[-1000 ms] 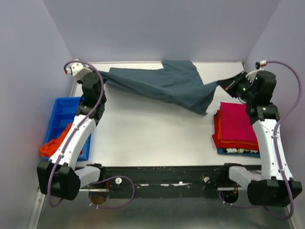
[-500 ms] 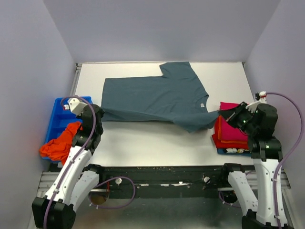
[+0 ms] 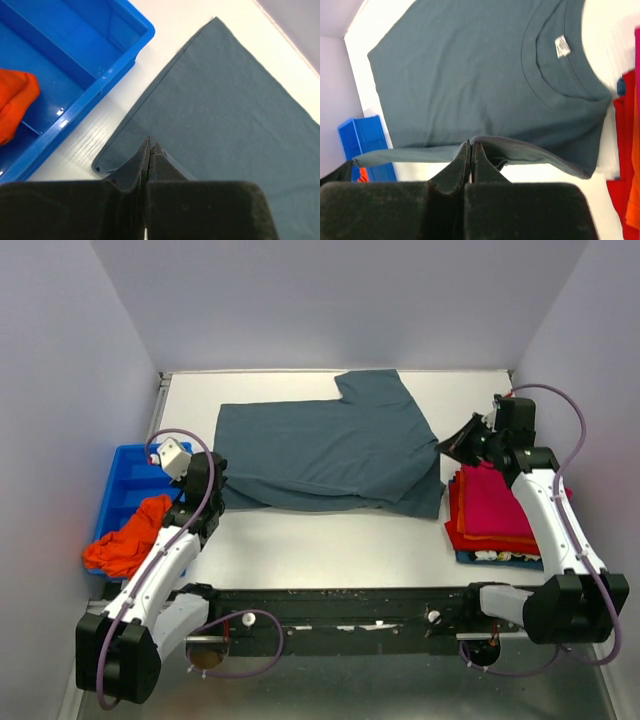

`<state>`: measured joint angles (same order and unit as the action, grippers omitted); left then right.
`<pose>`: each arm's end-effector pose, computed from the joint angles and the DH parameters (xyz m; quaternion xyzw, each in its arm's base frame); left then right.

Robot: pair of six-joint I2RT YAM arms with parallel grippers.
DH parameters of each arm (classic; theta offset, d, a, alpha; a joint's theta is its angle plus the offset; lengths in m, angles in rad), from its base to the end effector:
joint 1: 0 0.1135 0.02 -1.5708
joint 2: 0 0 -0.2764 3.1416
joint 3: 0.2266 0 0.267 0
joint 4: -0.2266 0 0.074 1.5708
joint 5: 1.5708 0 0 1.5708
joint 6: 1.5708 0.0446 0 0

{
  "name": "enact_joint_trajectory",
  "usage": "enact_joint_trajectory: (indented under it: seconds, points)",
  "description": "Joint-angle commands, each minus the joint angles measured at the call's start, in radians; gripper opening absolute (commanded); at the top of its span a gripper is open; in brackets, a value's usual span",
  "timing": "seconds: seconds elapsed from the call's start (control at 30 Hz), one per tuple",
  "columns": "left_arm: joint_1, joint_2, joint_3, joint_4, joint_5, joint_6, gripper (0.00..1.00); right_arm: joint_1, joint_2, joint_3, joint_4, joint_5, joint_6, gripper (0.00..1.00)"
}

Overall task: Fold and stack the t-shirts
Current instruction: Fold the flattened tshirt in 1/3 of the way

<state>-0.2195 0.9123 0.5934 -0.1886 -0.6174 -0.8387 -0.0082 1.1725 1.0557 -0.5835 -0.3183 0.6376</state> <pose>0.2137 -0.0212 0.2539 -0.3969 0.7353 -0.0177 0.5491 0.2673 0.0118 0.3225 0.2207 0.8702 0.2655 0.3514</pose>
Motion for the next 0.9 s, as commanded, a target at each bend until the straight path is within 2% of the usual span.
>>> enact_joint_trajectory:
  seconds: [0.0, 0.13, 0.43, 0.87]
  points:
    - [-0.004, 0.074, 0.02, 0.006, -0.039, 0.0, 0.0, 0.008, 0.107, 0.104, 0.063, 0.047, 0.02, 0.01]
    - [-0.003, 0.128, 0.028, 0.0, -0.085, -0.017, 0.0, 0.008, 0.206, 0.182, 0.067, 0.068, 0.033, 0.01]
    - [0.002, 0.24, 0.069, 0.061, -0.12, 0.013, 0.0, 0.093, 0.459, 0.418, -0.012, 0.122, 0.028, 0.01]
    - [0.012, 0.419, 0.17, 0.121, -0.119, 0.049, 0.0, 0.093, 0.608, 0.55, -0.039, 0.166, 0.027, 0.01]
